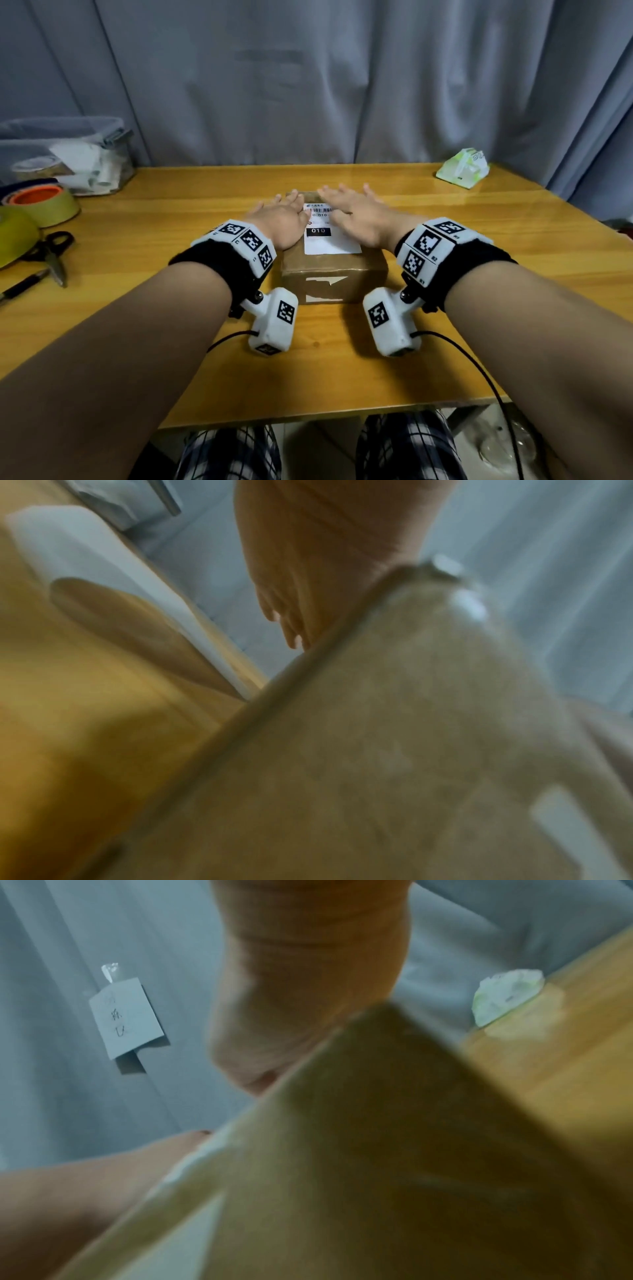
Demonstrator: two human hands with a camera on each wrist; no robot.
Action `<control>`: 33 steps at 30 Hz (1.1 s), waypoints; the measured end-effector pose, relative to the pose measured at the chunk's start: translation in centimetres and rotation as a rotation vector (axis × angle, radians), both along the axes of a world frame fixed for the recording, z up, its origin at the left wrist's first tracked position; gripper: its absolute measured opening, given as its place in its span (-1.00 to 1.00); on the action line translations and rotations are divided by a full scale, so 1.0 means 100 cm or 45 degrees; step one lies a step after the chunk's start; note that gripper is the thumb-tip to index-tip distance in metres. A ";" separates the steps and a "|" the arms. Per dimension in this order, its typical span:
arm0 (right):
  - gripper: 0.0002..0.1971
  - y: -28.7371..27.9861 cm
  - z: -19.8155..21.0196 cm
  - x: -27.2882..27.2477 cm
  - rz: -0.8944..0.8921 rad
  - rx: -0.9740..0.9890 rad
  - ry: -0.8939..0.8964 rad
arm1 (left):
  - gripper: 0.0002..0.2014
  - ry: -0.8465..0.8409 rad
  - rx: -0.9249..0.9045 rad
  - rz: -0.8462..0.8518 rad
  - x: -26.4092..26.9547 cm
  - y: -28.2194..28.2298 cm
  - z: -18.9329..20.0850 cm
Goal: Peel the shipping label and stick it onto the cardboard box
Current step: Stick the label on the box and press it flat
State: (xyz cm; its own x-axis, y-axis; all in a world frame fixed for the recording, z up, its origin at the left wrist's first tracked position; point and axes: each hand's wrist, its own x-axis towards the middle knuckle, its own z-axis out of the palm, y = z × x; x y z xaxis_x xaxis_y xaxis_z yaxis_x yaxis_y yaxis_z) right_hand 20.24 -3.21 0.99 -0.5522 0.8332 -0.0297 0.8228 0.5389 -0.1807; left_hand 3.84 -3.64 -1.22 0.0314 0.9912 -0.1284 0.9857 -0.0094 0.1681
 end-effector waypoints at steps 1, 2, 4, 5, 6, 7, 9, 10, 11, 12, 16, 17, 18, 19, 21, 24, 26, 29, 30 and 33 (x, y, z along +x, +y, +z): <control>-0.48 -0.002 -0.001 -0.006 0.022 -0.122 0.013 | -0.46 -0.110 0.000 0.001 -0.003 0.000 -0.002; -0.46 -0.003 -0.004 -0.010 0.018 -0.194 -0.030 | -0.48 -0.218 -0.005 0.007 -0.006 -0.001 -0.005; -0.41 0.003 -0.012 -0.012 -0.003 -0.190 -0.135 | -0.50 -0.343 -0.018 0.029 -0.012 -0.003 -0.006; -0.40 0.007 -0.014 -0.010 -0.030 -0.165 -0.164 | -0.50 -0.352 -0.029 0.039 -0.015 -0.004 -0.006; -0.39 0.010 -0.015 -0.005 -0.068 -0.137 -0.191 | -0.50 -0.335 -0.042 0.043 -0.016 -0.005 -0.005; -0.39 0.014 -0.014 0.000 -0.113 -0.107 -0.219 | -0.50 -0.302 -0.055 0.043 -0.017 -0.007 -0.004; -0.41 0.017 -0.013 0.011 -0.183 -0.072 -0.281 | -0.48 -0.242 -0.074 0.040 -0.016 -0.008 -0.002; -0.42 0.017 -0.013 0.015 -0.198 -0.069 -0.305 | -0.46 -0.230 -0.077 0.039 -0.015 -0.009 0.000; -0.42 0.016 -0.012 0.018 -0.208 -0.075 -0.303 | -0.44 -0.230 -0.071 0.034 -0.014 -0.010 0.001; -0.43 0.016 -0.010 0.018 -0.212 -0.070 -0.281 | -0.43 -0.238 -0.044 0.017 -0.012 -0.011 0.002; -0.45 0.019 -0.003 0.000 -0.217 0.204 -0.233 | -0.49 -0.278 0.083 -0.184 0.001 -0.011 0.007; -0.48 0.019 -0.003 -0.006 -0.206 0.256 -0.188 | -0.50 -0.279 0.064 -0.224 0.005 -0.010 0.007; -0.51 0.019 -0.006 -0.012 -0.178 0.250 -0.111 | -0.51 -0.285 0.043 -0.235 0.008 -0.009 0.006; -0.53 0.018 -0.010 -0.016 -0.149 0.189 -0.018 | -0.52 -0.299 0.034 -0.225 0.010 -0.007 0.005; -0.51 0.017 -0.018 -0.019 -0.129 0.063 0.089 | -0.52 -0.321 0.041 -0.190 0.010 -0.003 0.001; -0.45 0.021 -0.023 -0.016 -0.158 -0.001 -0.010 | -0.49 -0.202 0.017 -0.118 0.007 -0.002 -0.001; -0.45 0.023 -0.024 -0.010 -0.189 -0.067 -0.113 | -0.43 -0.056 -0.016 -0.081 0.004 -0.004 0.001; -0.50 0.025 -0.019 0.008 -0.276 -0.156 -0.182 | -0.40 0.089 -0.045 -0.061 -0.009 -0.007 0.006; -0.50 0.026 -0.016 0.014 -0.311 -0.153 -0.195 | -0.40 0.121 -0.059 -0.057 -0.013 -0.008 0.009; -0.48 0.027 -0.010 0.022 -0.344 -0.032 -0.239 | -0.41 0.161 -0.084 -0.069 -0.014 -0.007 0.019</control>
